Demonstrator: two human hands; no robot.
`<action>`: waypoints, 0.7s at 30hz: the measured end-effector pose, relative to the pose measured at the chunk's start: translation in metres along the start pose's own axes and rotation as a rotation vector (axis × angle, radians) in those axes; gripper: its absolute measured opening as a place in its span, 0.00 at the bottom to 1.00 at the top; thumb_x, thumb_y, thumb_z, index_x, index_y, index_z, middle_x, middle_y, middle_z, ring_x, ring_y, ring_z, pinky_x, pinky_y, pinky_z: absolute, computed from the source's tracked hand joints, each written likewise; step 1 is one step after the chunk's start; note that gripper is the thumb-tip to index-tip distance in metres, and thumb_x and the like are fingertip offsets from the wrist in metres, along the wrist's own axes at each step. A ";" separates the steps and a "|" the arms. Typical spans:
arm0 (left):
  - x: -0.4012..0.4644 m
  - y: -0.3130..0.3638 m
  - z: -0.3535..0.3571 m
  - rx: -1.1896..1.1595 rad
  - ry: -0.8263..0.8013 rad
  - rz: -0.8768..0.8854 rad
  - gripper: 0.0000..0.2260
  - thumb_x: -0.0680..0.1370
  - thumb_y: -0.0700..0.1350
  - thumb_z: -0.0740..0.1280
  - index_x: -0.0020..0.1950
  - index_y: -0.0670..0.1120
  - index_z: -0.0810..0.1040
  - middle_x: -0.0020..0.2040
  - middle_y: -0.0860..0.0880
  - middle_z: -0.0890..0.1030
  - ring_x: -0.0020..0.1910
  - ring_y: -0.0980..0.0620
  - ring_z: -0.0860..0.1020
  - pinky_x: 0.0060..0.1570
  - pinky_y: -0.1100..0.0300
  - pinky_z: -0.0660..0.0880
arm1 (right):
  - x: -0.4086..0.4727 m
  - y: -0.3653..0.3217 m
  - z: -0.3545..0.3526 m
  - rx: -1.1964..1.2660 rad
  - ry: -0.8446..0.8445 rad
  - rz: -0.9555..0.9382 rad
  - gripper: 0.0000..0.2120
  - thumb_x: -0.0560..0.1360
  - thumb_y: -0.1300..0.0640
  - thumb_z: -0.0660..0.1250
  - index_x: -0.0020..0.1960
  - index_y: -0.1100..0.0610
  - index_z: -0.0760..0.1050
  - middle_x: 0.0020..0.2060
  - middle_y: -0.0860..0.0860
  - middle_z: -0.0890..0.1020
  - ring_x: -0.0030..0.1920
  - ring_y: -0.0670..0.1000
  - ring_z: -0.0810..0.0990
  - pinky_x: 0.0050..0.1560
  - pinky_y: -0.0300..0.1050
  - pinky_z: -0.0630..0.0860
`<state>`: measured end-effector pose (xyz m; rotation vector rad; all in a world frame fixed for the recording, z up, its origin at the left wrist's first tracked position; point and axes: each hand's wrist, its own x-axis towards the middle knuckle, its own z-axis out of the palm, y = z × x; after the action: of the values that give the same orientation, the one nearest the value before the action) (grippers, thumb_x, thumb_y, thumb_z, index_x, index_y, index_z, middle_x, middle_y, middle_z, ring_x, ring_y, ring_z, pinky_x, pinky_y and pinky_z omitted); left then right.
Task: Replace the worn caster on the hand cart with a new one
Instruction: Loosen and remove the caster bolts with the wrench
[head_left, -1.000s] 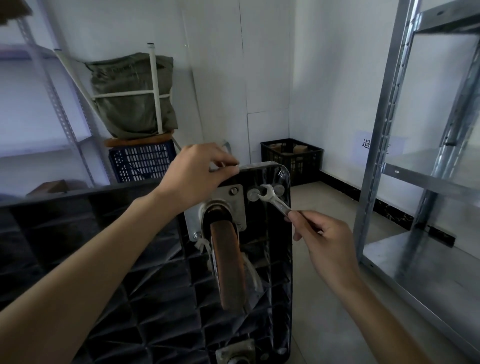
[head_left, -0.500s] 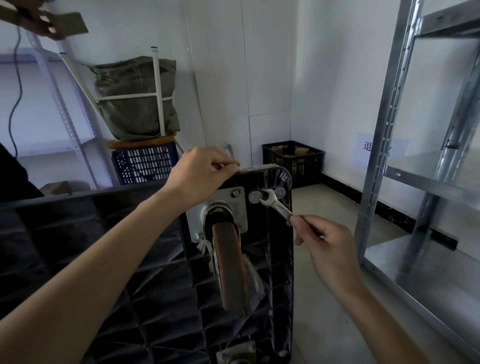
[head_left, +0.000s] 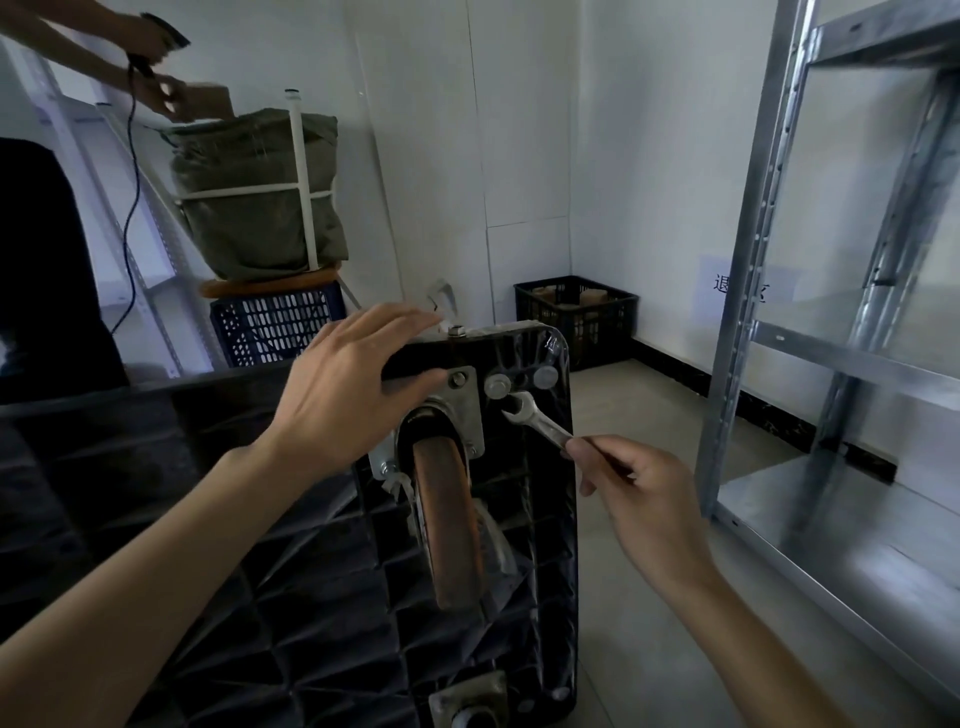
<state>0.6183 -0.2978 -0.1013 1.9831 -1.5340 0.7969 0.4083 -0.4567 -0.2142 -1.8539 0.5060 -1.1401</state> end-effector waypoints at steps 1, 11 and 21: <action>-0.003 -0.001 0.000 0.074 -0.029 -0.008 0.24 0.78 0.61 0.68 0.72 0.54 0.74 0.67 0.55 0.78 0.66 0.50 0.75 0.66 0.50 0.70 | -0.002 0.002 0.001 0.000 -0.006 0.005 0.11 0.78 0.43 0.67 0.46 0.47 0.85 0.31 0.48 0.81 0.31 0.49 0.77 0.33 0.44 0.71; -0.002 0.011 0.009 0.099 0.012 -0.131 0.22 0.75 0.59 0.72 0.67 0.57 0.78 0.61 0.59 0.80 0.60 0.53 0.77 0.59 0.58 0.66 | -0.014 0.030 0.020 -0.099 -0.058 0.011 0.15 0.76 0.38 0.63 0.45 0.45 0.85 0.31 0.45 0.81 0.32 0.49 0.80 0.34 0.55 0.73; 0.000 0.016 0.015 0.103 0.094 -0.221 0.18 0.73 0.56 0.75 0.63 0.58 0.81 0.56 0.59 0.81 0.56 0.53 0.78 0.54 0.61 0.62 | -0.015 0.048 0.048 -0.118 -0.010 0.057 0.14 0.80 0.46 0.67 0.36 0.44 0.79 0.28 0.46 0.78 0.28 0.47 0.75 0.29 0.45 0.63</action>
<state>0.6053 -0.3123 -0.1115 2.1120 -1.2175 0.8779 0.4464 -0.4495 -0.2718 -1.9320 0.6282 -1.0829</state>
